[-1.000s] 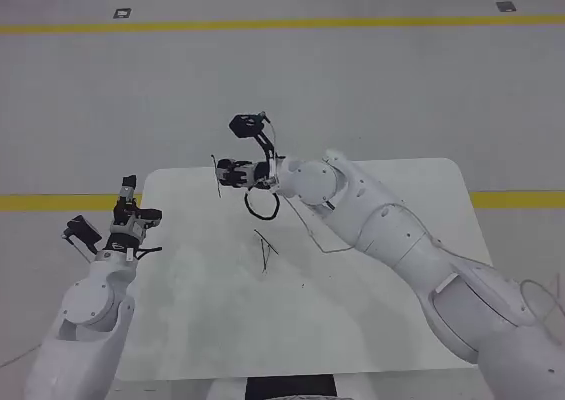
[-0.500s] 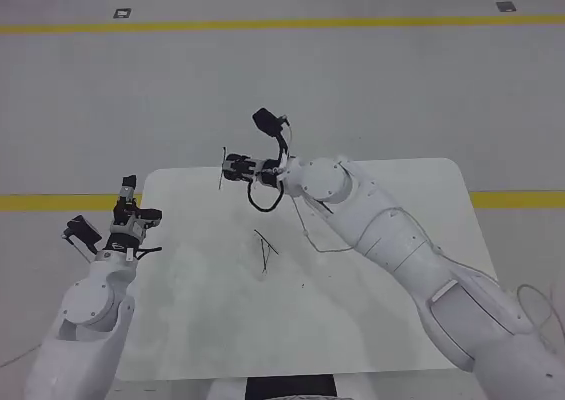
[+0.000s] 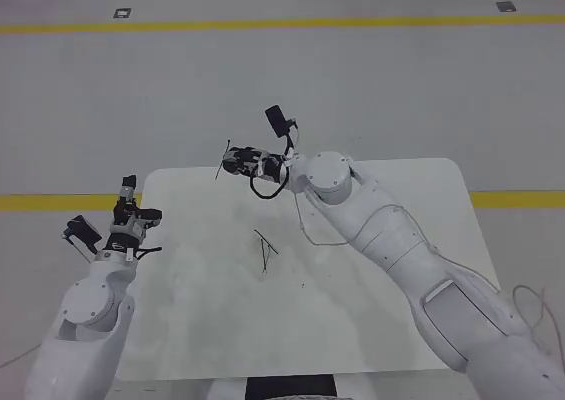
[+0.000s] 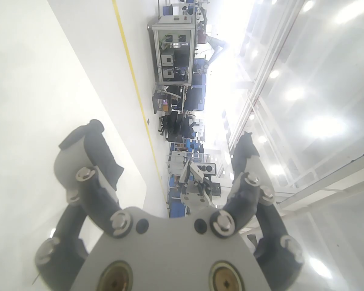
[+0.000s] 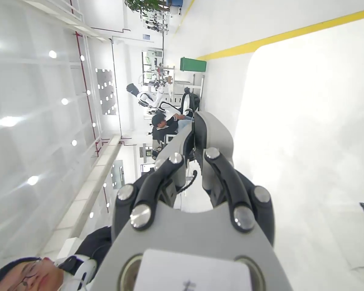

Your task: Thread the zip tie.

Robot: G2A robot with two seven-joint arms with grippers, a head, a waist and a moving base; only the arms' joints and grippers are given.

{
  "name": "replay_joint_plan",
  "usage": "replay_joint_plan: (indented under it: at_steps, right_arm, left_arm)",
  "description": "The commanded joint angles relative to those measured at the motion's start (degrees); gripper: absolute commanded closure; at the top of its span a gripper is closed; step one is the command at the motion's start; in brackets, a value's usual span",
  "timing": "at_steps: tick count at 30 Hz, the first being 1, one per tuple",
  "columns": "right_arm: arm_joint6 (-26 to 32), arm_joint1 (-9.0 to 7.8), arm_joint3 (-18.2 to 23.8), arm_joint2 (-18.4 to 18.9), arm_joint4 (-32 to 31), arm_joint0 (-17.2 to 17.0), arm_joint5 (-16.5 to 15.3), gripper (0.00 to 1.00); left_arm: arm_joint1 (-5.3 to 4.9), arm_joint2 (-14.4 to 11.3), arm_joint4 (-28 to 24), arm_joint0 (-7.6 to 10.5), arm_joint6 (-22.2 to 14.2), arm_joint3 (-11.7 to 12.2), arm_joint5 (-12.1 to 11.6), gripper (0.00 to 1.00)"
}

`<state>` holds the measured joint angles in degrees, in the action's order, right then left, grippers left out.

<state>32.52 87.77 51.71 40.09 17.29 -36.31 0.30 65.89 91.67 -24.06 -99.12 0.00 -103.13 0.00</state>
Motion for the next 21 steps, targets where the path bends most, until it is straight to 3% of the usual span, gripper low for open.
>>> replay_joint_plan:
  at_steps: [1, 7, 13, 21]
  right_arm:
    - [0.0, -0.01, 0.0, 0.0, 0.0, 0.0, 0.0, 1.00]
    - [-1.1, 0.04, 0.9, 1.1, 1.9, -1.6, 0.3, 1.00]
    - [-2.5, 0.58, 0.6, 4.0, 8.7, -3.4, 4.1, 1.00]
    - [-2.9, 0.74, 0.4, 4.4, 9.6, -3.7, 4.1, 1.00]
  left_arm:
    - [0.00, 0.0, 0.0, 0.00, 0.0, 0.0, 0.0, 0.00]
    - [0.00, 0.0, 0.0, 0.00, 0.0, 0.0, 0.0, 0.00]
    - [0.00, 0.0, 0.0, 0.00, 0.0, 0.0, 0.0, 0.00]
    - [0.00, 0.0, 0.0, 0.00, 0.0, 0.0, 0.0, 0.00]
